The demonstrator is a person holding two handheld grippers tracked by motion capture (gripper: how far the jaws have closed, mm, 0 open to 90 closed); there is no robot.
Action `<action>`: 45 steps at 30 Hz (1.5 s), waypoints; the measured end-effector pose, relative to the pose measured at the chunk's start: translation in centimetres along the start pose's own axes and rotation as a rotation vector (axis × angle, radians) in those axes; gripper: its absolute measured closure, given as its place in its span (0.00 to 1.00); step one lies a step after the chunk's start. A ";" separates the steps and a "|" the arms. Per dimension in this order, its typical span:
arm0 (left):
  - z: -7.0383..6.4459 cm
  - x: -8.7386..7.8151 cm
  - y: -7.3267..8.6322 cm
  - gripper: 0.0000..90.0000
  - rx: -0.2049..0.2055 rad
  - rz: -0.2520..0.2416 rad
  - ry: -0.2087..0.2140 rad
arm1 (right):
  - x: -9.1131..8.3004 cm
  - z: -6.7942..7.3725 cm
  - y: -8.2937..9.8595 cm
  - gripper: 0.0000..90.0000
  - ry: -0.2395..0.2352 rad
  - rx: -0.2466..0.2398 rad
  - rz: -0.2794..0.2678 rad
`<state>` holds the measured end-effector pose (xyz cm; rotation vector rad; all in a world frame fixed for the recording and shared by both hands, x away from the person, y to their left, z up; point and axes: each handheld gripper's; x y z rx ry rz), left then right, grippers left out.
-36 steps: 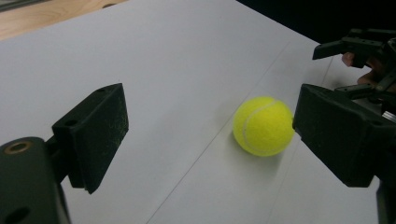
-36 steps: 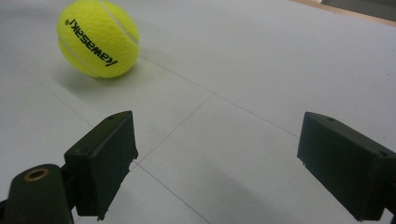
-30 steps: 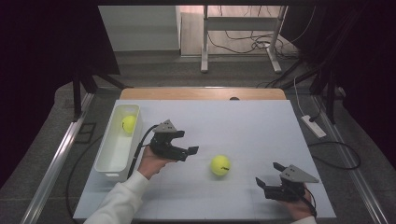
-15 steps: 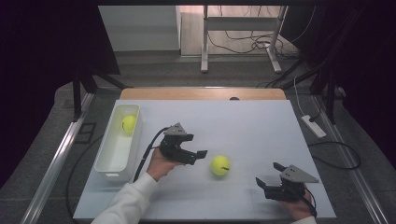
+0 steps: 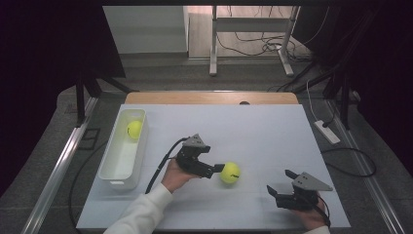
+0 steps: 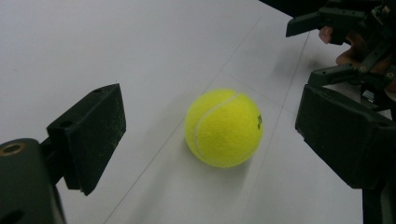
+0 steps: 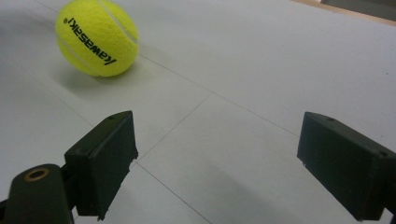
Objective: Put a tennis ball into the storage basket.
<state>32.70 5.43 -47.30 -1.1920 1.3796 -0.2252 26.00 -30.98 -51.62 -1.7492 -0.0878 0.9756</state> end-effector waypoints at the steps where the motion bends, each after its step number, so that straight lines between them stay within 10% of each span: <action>1: -0.1 0.2 0.0 0.10 0.003 0.004 0.000 | 0.0 0.0 0.0 0.13 0.000 0.000 0.000; 45: -1.3 5.7 0.0 0.07 0.028 0.147 0.017 | 0.1 0.0 0.0 0.13 -0.004 -0.005 0.006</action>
Point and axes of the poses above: each handheld gripper's, and its own axes: x roughly forward along the jaws, y roughly out of its underside, z roughly to its left, and after that the axes turned 5 degrees about z, right-handed
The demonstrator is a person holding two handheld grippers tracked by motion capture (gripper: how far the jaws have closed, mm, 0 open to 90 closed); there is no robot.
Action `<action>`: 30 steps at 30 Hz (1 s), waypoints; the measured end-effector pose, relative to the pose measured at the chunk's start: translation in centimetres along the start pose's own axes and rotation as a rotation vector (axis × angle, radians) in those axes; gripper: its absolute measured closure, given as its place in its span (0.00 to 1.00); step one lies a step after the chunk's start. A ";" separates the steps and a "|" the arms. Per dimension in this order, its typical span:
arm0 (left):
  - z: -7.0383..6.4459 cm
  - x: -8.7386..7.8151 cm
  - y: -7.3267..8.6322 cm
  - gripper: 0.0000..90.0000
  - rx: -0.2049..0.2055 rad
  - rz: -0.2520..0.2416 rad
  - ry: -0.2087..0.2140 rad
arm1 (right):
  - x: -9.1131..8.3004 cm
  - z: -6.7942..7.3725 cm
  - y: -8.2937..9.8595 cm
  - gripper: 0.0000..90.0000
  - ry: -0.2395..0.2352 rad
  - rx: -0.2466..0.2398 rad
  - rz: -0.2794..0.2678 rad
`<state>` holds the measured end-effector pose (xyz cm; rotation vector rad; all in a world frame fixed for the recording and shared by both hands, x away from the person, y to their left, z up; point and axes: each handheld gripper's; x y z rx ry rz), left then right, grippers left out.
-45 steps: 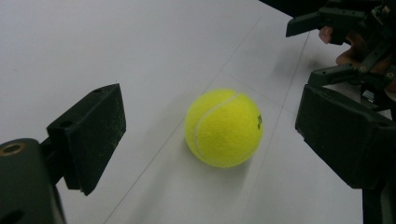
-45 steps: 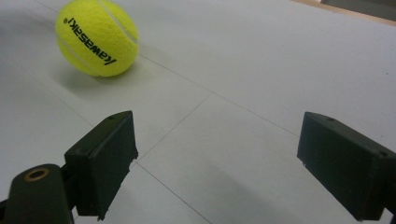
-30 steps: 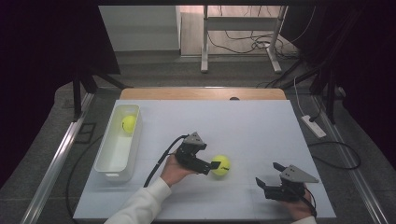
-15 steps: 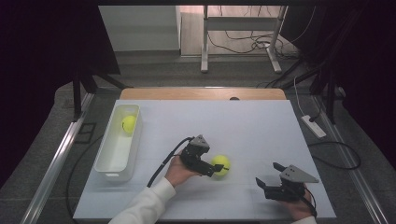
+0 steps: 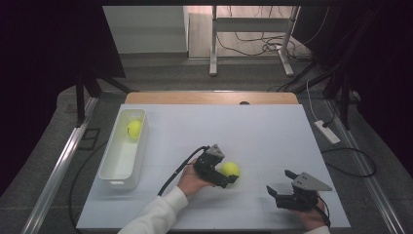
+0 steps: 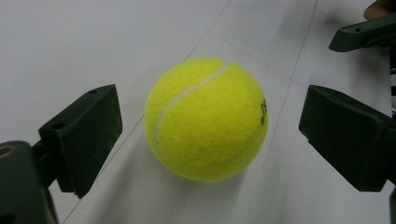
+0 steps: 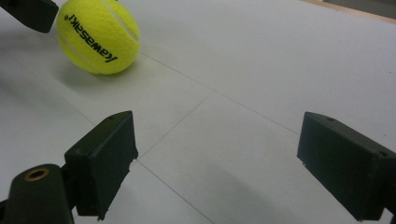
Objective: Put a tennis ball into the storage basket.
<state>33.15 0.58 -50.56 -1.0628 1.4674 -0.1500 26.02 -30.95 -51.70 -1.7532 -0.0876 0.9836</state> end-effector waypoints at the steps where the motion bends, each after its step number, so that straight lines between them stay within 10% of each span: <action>1: 0.0 0.2 0.0 0.07 -0.002 0.002 0.001 | 0.0 0.0 0.0 0.13 0.000 0.000 0.000; 20: 0.1 1.7 -0.2 0.08 0.002 0.049 -0.007 | 0.0 0.0 0.0 0.13 0.005 0.001 0.001; 30: 0.4 1.4 -0.2 0.28 -0.016 0.047 -0.002 | -0.1 0.0 0.0 0.13 0.007 0.002 0.000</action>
Point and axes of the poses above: each handheld gripper's, and its own axes: x roughly forward along the jaws, y roughly out of its underside, z roughly to its left, and after that the axes turned 5 degrees about z, right-handed
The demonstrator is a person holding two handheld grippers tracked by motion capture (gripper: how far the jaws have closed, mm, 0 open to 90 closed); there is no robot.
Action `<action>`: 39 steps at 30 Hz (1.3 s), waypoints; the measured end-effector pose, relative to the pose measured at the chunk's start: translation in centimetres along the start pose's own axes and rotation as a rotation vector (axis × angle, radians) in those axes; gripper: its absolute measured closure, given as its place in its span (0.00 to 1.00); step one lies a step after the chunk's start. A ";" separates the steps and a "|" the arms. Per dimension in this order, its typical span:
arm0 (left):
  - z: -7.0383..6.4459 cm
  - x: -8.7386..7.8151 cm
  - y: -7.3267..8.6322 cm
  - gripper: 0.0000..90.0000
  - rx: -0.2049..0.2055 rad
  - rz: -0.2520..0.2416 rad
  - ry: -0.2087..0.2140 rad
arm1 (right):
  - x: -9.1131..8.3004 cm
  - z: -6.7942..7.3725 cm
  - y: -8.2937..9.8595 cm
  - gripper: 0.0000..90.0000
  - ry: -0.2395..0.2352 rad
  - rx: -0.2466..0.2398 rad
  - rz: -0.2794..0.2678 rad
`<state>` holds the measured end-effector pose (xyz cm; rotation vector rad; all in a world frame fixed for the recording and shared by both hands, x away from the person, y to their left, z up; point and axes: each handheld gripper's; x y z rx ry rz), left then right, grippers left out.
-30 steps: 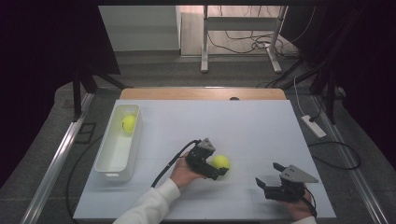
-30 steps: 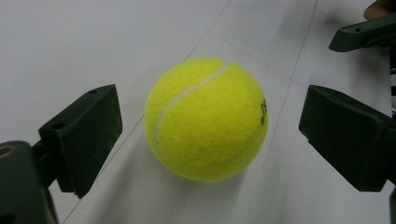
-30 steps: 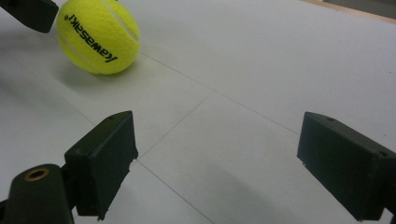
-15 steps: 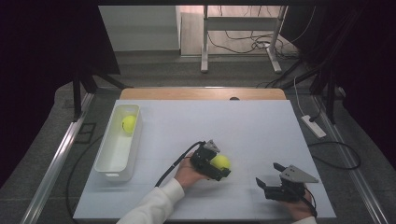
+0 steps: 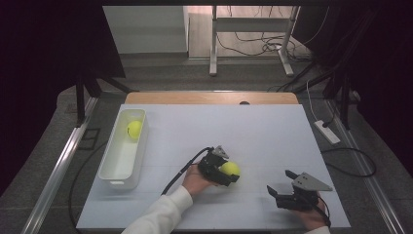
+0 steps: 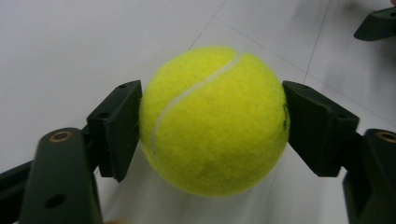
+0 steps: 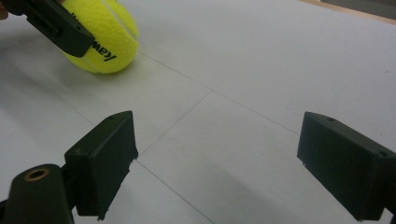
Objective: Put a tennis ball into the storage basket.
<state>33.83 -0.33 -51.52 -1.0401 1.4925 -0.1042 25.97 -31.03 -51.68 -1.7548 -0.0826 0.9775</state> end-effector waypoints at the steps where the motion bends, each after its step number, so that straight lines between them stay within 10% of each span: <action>1: 0.0 0.0 0.0 0.29 -0.003 -0.001 0.001 | 0.0 0.0 0.0 0.13 0.000 0.000 0.000; 39: 0.3 -5.2 0.1 0.29 -0.024 -0.177 -0.016 | -0.1 -0.1 0.0 0.13 0.004 0.002 -0.005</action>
Point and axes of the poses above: each handheld gripper's, and its own axes: x roughly forward along the jaws, y roughly out of its underside, z roughly to its left, and after that the axes turned 5 degrees about z, right-handed
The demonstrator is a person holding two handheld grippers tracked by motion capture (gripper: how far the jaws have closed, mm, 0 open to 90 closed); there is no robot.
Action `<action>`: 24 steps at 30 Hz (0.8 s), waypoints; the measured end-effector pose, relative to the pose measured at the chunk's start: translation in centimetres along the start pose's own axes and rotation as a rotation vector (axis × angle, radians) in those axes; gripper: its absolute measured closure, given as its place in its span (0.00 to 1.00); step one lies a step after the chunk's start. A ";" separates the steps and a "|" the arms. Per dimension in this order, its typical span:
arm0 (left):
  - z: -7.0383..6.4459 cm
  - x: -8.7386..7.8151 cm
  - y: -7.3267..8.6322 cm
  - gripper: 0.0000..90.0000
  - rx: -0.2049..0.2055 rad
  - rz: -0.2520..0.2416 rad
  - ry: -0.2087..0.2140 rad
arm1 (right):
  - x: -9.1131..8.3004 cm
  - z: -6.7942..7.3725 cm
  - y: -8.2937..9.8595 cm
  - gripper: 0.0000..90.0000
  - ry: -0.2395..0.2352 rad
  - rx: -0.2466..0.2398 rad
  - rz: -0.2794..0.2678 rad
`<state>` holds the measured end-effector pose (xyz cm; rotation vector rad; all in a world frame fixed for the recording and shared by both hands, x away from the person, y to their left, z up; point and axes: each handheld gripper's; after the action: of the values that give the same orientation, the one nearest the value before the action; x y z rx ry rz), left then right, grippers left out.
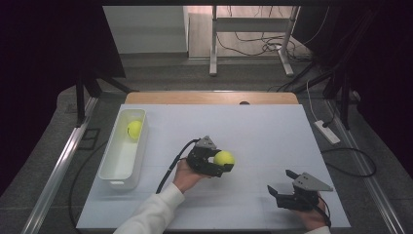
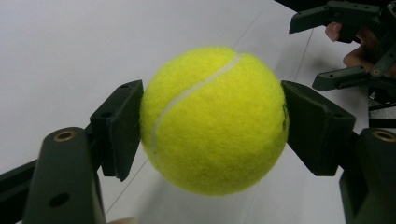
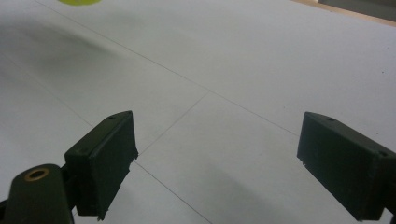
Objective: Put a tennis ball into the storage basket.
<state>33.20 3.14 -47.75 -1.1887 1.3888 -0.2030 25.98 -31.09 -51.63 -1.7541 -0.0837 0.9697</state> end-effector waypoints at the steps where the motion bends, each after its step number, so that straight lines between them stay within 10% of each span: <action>1: 0.0 0.0 0.0 0.29 0.000 0.000 0.000 | 0.0 0.0 0.0 0.13 0.000 0.000 0.000; 24: -0.4 -2.5 -0.3 0.29 0.009 -0.067 -0.035 | 0.0 0.0 0.0 0.13 0.000 -0.001 0.002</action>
<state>32.35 4.65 -45.86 -1.2264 1.3176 -0.2346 25.97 -31.06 -51.63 -1.7556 -0.0827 0.9716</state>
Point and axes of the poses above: each handheld gripper's, and its own axes: x roughly forward along the jaws, y roughly out of its underside, z roughly to its left, and after that the axes turned 5 degrees about z, right-handed
